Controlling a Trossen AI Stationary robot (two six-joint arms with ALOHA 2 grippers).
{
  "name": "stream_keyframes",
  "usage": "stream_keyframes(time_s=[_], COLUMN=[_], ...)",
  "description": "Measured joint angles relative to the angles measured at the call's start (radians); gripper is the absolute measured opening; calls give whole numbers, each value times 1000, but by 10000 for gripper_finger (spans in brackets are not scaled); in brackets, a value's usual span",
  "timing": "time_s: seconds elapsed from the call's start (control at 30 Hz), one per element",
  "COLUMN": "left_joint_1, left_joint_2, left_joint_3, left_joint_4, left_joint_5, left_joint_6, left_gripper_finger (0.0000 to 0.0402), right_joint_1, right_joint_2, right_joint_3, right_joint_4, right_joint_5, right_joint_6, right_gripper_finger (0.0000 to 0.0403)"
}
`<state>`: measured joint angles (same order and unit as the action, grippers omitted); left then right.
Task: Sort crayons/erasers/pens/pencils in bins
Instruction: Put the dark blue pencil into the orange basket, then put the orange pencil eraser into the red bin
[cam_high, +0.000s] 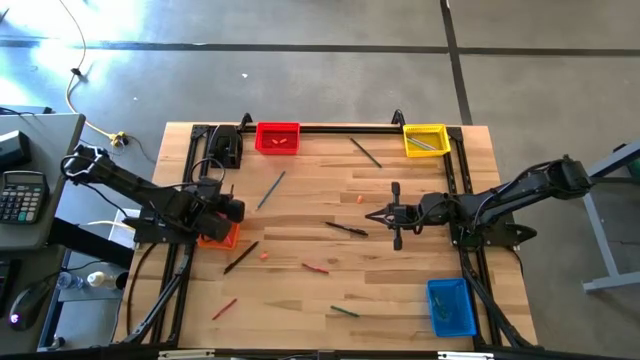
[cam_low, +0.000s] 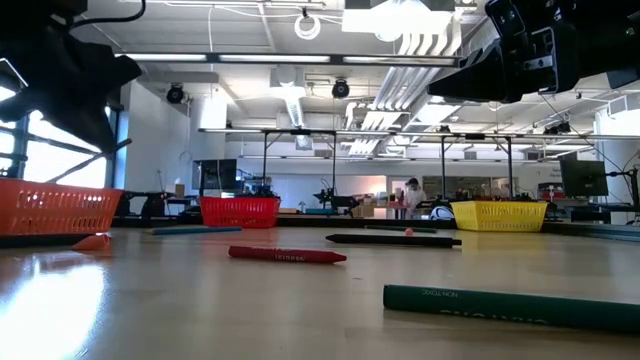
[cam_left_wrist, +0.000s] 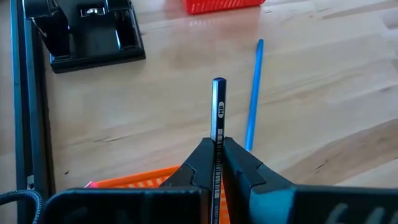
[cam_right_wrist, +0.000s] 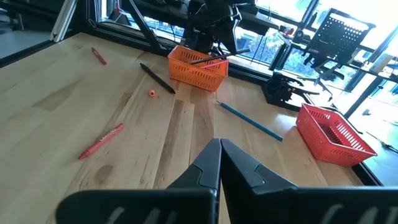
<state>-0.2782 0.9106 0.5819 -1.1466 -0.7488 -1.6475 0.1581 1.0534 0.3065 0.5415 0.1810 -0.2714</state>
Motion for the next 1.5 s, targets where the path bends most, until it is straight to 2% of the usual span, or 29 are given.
stream_keyframes(time_s=[0.23,0.57,0.87,0.97,1.13,1.33,1.43,1.5], left_joint_1=[-22,-26,-26,-28,-49,-64,-45,-20], left_joint_2=[32,68,67,67,67,73,80,92], left_joint_3=[0,0,22,61,108,63,-21,-79], left_joint_4=[17,33,37,55,230,636,894,1083], left_joint_5=[-11,10,2,-36,-27,-19,72,174], left_joint_6=[-22,10,163,282,649,1072,1281,1394], left_gripper_finger=[9,63,99,100,86,49,22,6], right_joint_1=[0,0,0,0,0,7,40,66], right_joint_2=[0,0,0,0,0,0,0,0], right_joint_3=[0,-1,-1,-1,-1,18,41,56], right_joint_4=[0,1,1,2,19,32,21,3], right_joint_5=[0,0,0,0,7,13,58,114], right_joint_6=[0,0,3,14,64,114,110,107], right_gripper_finger=[0,0,0,0,0,0,0,0])
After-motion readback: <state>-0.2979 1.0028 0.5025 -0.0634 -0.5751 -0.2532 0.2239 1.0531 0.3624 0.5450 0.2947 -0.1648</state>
